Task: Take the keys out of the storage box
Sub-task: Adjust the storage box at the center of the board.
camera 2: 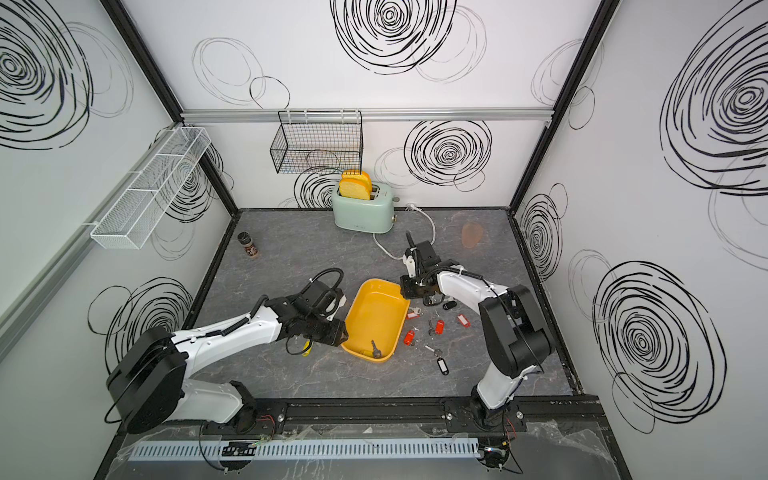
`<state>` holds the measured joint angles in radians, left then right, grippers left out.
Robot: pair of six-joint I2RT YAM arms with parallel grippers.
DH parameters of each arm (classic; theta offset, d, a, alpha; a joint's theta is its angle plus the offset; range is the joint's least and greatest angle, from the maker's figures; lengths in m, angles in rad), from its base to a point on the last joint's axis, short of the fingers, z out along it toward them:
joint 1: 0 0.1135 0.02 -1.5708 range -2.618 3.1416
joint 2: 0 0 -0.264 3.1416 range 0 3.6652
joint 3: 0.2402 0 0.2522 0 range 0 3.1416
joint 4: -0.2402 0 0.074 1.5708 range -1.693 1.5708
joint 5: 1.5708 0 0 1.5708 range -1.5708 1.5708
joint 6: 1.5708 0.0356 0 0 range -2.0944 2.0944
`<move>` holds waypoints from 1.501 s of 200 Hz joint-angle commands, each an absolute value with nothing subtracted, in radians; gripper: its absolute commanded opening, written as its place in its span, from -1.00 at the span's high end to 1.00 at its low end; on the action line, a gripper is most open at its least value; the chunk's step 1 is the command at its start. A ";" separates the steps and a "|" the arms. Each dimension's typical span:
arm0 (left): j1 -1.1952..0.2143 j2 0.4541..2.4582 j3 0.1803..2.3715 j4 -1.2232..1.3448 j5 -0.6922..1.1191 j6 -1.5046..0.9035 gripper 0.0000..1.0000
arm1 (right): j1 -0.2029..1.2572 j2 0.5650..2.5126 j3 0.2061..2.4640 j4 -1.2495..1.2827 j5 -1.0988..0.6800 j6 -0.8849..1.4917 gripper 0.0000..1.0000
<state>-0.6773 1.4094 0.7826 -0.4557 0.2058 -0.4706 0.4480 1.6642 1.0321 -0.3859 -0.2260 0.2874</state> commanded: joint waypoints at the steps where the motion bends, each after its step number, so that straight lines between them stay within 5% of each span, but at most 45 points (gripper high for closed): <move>1: -0.651 1.443 0.837 -0.472 0.147 -0.431 0.25 | 0.445 1.610 1.004 -0.423 -0.211 0.311 0.67; 57: -0.611 1.569 0.958 -0.498 0.062 -0.348 0.67 | 0.451 1.500 0.914 -0.440 -0.259 0.332 0.92; 141: -0.581 1.713 1.142 -0.523 -0.076 -0.278 0.80 | 0.532 1.382 0.780 -0.443 -0.316 0.410 0.95; 200: -0.575 1.796 1.237 -0.515 -0.136 -0.234 0.69 | 0.611 1.316 0.714 -0.442 -0.333 0.488 0.76; 250: -0.575 1.823 1.271 -0.506 -0.158 -0.214 0.28 | 0.625 1.286 0.703 -0.473 -0.328 0.493 0.52; 300: -0.596 1.851 1.313 -0.485 -0.146 -0.206 0.25 | 0.660 1.257 0.704 -0.519 -0.344 0.479 0.45</move>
